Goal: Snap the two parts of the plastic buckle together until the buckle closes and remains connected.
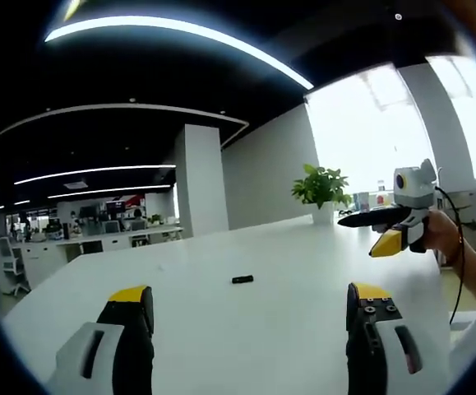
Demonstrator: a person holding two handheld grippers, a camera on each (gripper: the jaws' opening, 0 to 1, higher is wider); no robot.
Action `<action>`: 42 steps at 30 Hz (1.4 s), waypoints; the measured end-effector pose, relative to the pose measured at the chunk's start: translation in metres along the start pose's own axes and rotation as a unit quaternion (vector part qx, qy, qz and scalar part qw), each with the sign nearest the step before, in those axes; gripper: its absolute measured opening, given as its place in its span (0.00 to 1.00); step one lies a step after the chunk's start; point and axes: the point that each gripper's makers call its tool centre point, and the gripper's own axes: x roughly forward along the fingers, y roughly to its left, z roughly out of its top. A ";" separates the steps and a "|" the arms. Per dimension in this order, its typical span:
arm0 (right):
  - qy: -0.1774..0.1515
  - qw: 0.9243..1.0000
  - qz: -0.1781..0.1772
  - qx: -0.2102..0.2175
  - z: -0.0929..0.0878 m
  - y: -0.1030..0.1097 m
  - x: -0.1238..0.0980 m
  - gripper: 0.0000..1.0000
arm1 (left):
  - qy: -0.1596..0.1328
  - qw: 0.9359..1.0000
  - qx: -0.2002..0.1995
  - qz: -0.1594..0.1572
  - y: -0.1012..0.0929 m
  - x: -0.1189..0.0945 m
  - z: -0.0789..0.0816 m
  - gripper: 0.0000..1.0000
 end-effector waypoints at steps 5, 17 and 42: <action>0.001 1.000 0.000 0.000 -0.001 0.001 0.000 0.99 | 0.001 1.000 -0.002 -0.003 -0.002 0.002 0.000 0.99; -0.002 1.000 0.000 -0.001 -0.001 0.000 -0.002 0.98 | -0.004 1.000 -0.003 -0.009 -0.006 0.004 0.003 0.99; -0.016 1.000 0.009 0.001 0.007 0.005 -0.001 0.98 | -0.015 1.000 -0.021 -0.008 -0.003 0.004 0.000 0.99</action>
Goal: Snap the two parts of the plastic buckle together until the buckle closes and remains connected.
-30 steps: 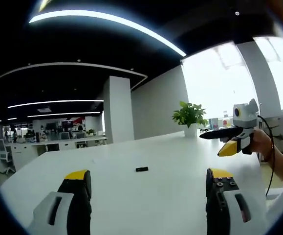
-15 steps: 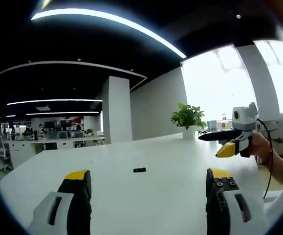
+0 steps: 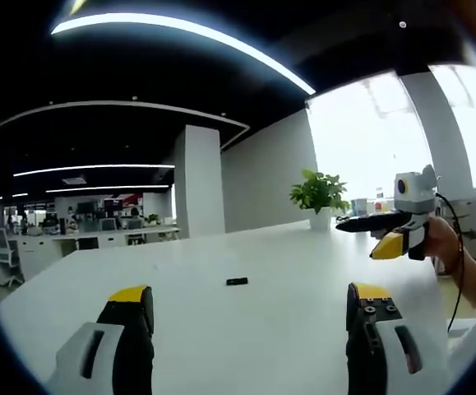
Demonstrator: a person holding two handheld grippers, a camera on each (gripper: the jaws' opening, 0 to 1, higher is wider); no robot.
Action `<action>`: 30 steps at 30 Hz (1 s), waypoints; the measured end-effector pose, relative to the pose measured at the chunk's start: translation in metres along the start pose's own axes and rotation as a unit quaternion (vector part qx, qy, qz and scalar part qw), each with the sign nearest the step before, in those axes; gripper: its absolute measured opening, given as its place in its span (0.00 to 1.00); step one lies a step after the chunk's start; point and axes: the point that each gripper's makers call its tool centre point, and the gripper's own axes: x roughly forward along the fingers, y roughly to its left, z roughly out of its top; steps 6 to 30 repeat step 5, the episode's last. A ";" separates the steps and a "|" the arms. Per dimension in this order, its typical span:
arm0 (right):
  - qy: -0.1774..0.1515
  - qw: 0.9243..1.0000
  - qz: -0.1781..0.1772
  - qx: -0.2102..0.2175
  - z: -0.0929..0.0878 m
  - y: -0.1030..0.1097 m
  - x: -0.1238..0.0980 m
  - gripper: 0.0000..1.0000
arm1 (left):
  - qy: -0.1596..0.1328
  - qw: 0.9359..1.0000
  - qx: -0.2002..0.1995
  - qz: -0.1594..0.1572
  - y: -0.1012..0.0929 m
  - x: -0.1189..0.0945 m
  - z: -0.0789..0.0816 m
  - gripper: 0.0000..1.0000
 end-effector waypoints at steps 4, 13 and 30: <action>-0.001 1.000 0.000 0.002 0.000 0.000 0.000 0.98 | -0.009 1.000 -0.002 0.001 0.000 -0.002 0.004 0.99; -0.001 1.000 0.001 0.004 0.000 0.000 0.000 0.98 | -0.008 1.000 -0.003 0.000 0.000 -0.002 0.004 0.99; -0.001 1.000 0.001 0.004 0.000 0.000 0.000 0.98 | -0.008 1.000 -0.003 0.000 0.000 -0.002 0.004 0.99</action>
